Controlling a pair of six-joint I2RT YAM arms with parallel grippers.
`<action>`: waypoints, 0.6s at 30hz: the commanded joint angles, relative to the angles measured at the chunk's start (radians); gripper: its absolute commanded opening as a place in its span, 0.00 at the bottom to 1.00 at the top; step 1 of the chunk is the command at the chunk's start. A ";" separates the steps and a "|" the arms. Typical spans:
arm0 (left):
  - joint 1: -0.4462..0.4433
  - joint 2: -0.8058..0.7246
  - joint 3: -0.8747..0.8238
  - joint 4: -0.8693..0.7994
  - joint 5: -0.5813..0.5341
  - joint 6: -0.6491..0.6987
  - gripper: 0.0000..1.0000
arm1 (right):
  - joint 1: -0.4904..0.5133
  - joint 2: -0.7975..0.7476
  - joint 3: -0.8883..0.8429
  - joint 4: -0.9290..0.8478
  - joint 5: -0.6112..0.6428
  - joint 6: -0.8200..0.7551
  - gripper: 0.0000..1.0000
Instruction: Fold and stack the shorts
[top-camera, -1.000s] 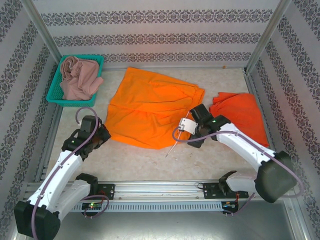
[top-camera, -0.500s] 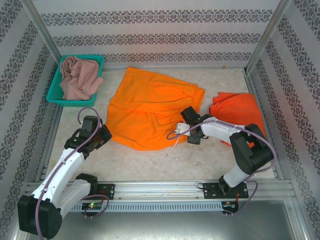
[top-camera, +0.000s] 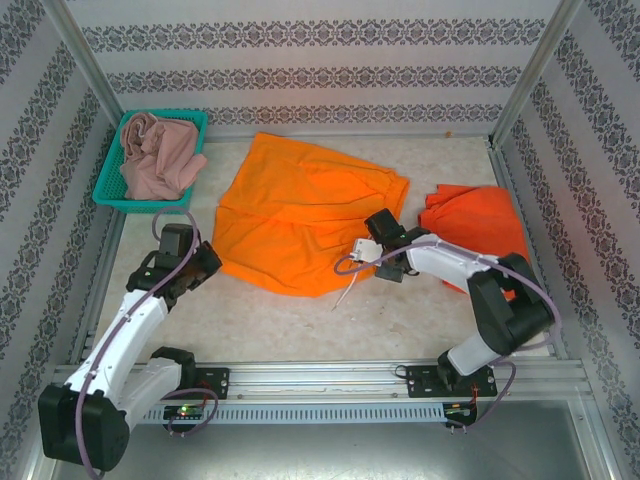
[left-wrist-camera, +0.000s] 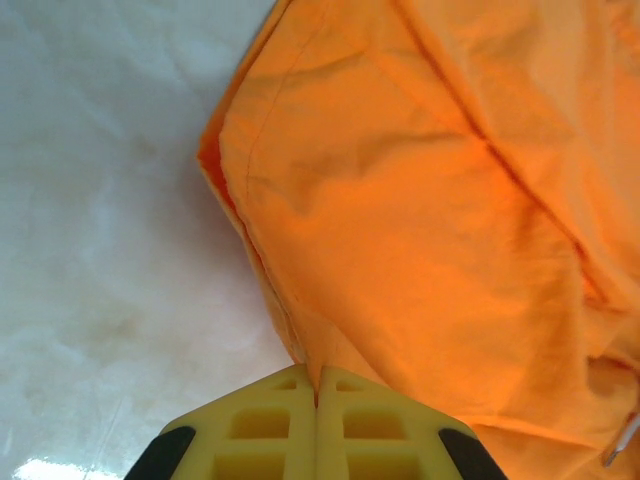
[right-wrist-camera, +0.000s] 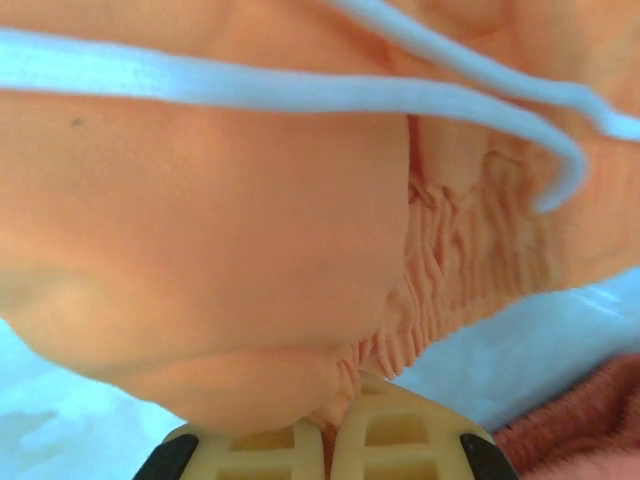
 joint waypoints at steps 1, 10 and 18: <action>0.027 -0.042 0.094 -0.059 -0.027 0.061 0.00 | 0.036 -0.128 0.000 -0.051 -0.014 0.041 0.00; 0.039 -0.065 0.334 -0.225 -0.112 0.151 0.00 | 0.106 -0.403 0.051 -0.286 -0.142 0.113 0.00; 0.039 -0.001 0.530 -0.277 -0.150 0.190 0.00 | 0.102 -0.487 0.124 -0.407 -0.257 0.169 0.00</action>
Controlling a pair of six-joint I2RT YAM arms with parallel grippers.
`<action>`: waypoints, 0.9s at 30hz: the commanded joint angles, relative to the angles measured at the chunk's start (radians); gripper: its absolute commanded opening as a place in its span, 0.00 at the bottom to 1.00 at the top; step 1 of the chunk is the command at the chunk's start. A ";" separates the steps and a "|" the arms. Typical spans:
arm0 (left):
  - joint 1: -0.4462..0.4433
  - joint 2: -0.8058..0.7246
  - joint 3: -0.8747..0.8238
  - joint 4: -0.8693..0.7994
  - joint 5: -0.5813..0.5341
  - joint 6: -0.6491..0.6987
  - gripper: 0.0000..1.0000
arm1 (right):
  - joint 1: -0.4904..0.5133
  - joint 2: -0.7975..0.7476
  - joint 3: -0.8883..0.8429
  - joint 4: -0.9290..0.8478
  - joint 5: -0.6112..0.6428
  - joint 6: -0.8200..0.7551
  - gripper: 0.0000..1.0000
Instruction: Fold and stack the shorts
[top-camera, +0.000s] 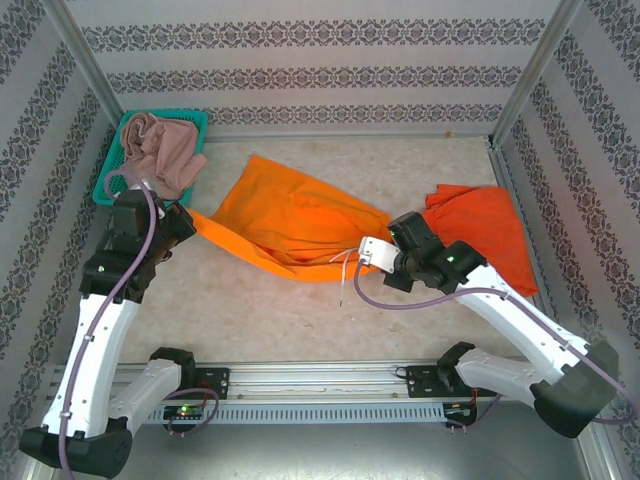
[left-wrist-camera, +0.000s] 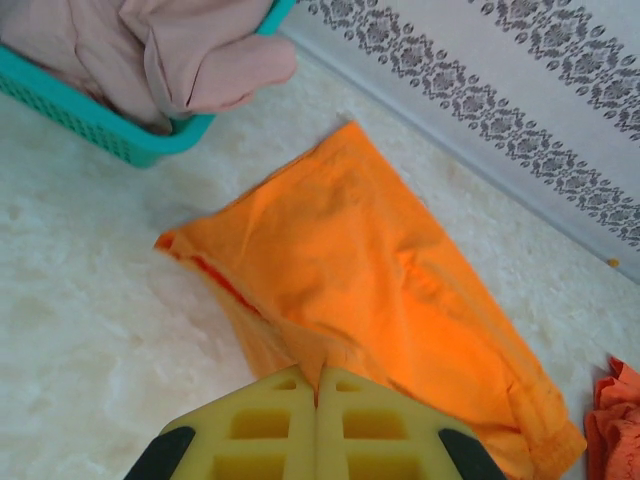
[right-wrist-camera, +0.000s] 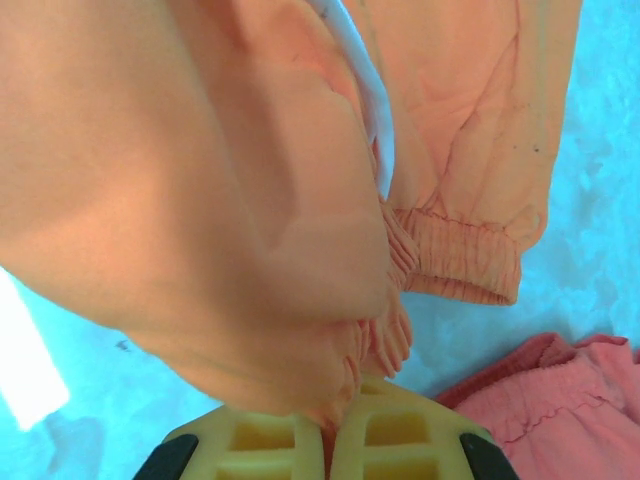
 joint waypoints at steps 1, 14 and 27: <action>0.011 0.039 0.088 -0.047 -0.032 0.050 0.00 | -0.002 -0.025 0.055 -0.079 -0.083 0.050 0.00; 0.011 0.450 0.402 0.057 0.033 0.107 0.00 | -0.219 0.161 0.174 -0.084 -0.215 0.105 0.00; 0.011 0.949 0.743 0.046 0.050 0.086 0.00 | -0.397 0.459 0.291 -0.019 -0.306 0.172 0.04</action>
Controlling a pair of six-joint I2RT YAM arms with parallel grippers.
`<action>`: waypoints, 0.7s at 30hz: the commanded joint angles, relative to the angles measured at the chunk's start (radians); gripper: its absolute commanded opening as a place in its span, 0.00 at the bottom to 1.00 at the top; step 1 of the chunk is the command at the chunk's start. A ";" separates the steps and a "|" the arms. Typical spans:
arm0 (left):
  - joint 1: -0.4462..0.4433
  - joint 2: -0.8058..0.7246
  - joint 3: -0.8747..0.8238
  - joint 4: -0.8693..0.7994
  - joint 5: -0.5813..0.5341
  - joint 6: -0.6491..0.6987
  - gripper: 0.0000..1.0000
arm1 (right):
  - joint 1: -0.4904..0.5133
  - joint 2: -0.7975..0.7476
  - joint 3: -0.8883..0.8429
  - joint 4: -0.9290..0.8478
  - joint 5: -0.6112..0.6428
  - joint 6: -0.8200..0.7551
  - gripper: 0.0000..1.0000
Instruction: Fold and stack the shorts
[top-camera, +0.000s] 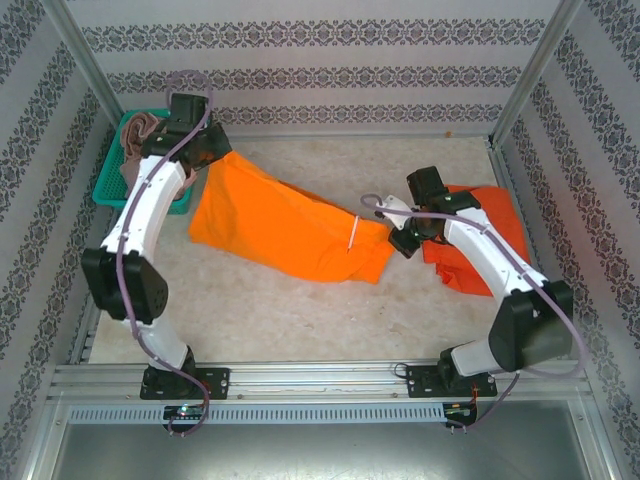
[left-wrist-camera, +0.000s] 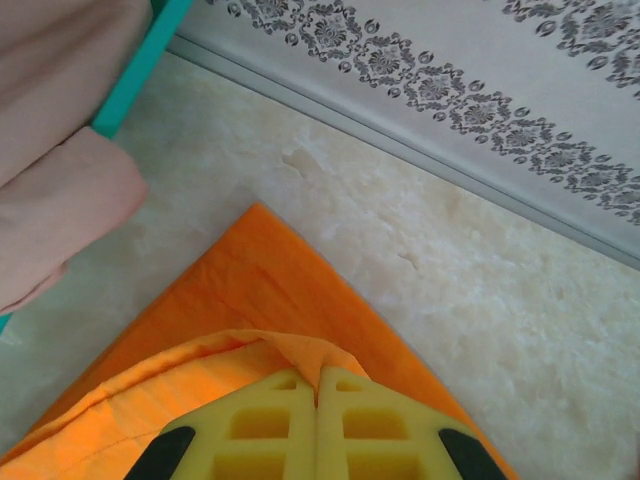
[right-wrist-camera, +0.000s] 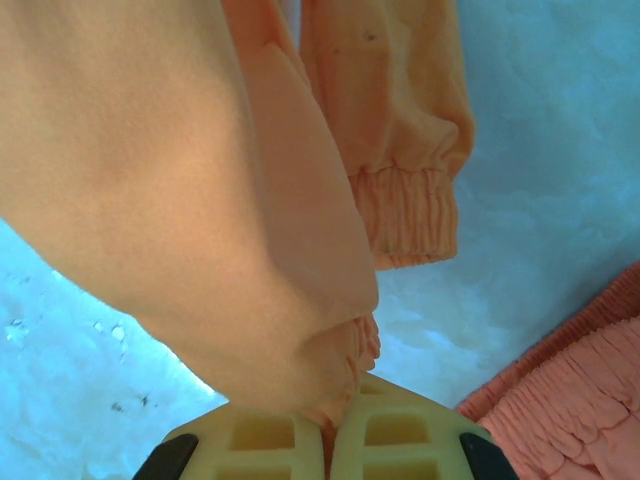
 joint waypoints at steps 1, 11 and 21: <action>0.011 0.092 0.085 0.006 -0.012 -0.001 0.00 | -0.040 0.084 0.064 0.032 -0.060 0.054 0.06; 0.060 0.499 0.724 -0.260 0.130 -0.055 0.69 | -0.184 0.273 0.290 0.080 -0.052 0.458 0.76; 0.034 -0.101 -0.238 0.242 0.274 -0.090 1.00 | -0.036 -0.119 -0.081 0.488 -0.265 0.935 0.98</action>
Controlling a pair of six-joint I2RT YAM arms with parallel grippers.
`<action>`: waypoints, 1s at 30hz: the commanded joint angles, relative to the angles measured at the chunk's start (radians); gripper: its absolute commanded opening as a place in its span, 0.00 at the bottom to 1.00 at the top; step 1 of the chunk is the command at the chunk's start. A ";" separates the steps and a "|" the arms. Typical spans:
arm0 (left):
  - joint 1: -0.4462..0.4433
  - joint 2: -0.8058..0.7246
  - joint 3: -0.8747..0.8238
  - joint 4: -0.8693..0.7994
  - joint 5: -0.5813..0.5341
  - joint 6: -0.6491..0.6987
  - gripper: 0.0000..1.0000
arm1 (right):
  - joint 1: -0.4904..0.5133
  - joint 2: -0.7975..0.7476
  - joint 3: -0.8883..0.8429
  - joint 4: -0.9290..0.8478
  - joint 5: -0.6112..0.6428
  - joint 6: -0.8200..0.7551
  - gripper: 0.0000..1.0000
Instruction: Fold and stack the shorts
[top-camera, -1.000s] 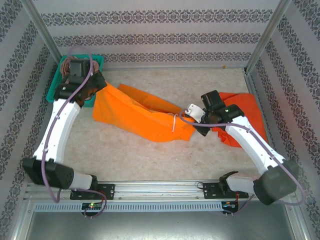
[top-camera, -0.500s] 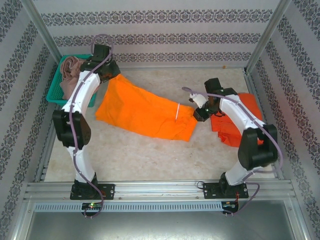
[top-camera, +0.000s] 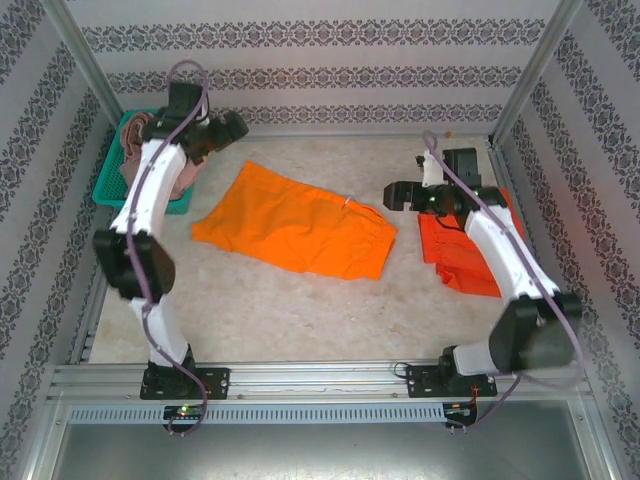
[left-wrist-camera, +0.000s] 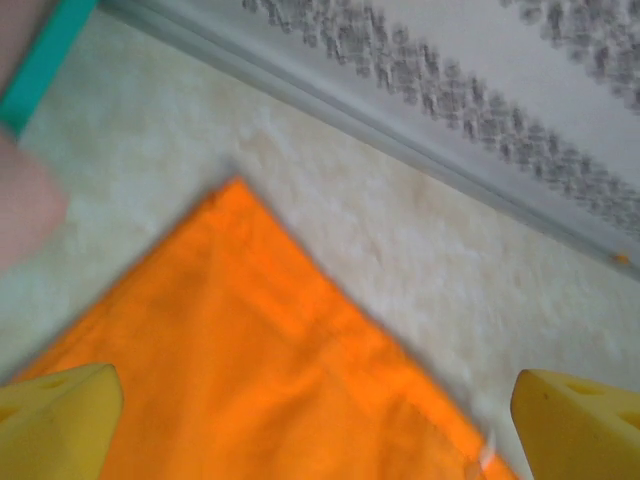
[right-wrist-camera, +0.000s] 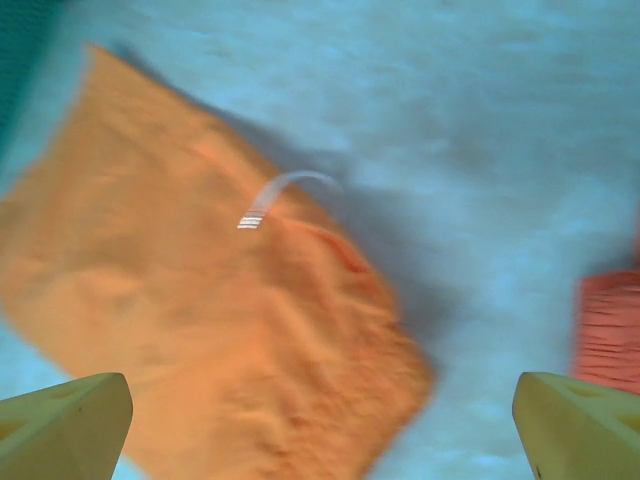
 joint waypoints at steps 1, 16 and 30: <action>-0.010 -0.187 -0.400 0.359 0.112 -0.099 1.00 | 0.121 -0.021 -0.087 0.139 -0.090 0.213 0.98; -0.019 -0.121 -0.934 0.792 0.117 -0.181 1.00 | 0.171 0.281 -0.154 0.164 -0.060 0.324 0.94; -0.019 -0.471 -1.402 0.806 -0.085 -0.274 1.00 | 0.074 0.507 0.061 0.028 -0.001 0.163 0.95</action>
